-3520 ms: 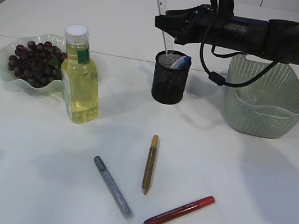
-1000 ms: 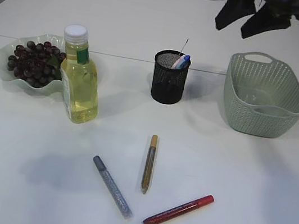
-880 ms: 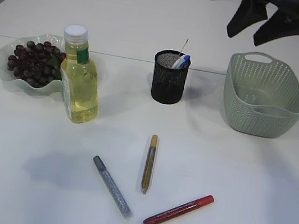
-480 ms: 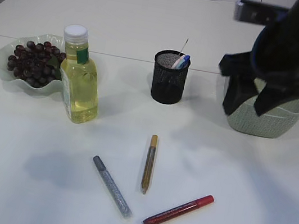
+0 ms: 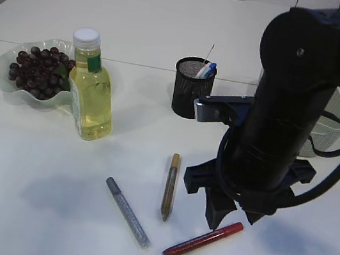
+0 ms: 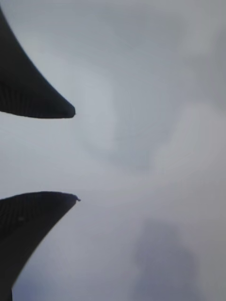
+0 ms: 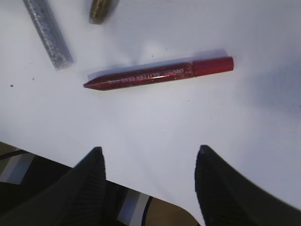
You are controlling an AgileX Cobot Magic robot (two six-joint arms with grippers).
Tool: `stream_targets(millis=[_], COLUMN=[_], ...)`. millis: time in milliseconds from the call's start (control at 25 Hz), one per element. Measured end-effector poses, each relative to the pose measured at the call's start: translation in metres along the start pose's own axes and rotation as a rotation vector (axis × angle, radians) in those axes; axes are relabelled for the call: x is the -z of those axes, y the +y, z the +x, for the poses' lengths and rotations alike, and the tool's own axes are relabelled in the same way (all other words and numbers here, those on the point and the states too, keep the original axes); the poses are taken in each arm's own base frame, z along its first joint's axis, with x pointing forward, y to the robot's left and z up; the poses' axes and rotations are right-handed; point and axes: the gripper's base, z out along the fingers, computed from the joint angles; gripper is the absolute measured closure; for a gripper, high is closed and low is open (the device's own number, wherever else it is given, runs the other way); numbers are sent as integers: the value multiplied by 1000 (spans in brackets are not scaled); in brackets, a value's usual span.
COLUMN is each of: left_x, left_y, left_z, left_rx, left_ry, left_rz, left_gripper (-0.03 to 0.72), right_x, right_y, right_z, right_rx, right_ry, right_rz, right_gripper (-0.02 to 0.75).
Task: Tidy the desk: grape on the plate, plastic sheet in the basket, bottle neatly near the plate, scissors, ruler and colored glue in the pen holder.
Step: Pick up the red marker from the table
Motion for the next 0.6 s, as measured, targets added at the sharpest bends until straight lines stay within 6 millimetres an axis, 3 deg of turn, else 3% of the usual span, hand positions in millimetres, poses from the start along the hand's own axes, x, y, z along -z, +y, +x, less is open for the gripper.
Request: stream_targets(millis=[200, 360, 600], left_x=[0, 0, 0], left_y=[0, -1, -1], left_z=[0, -1, -1], left_rx=[-14, -14, -14], left_ry=[0, -12, -12], left_rz=[0, 5, 6], left_gripper=[316, 317, 318], right_x=[-16, -31, -33], right_y=[-5, -3, -2], right_z=[9, 10, -1], right_rx=[-127, -365, -835], right_ry=[14, -47, -153], right_rz=[11, -60, -143], right_gripper=[268, 268, 268])
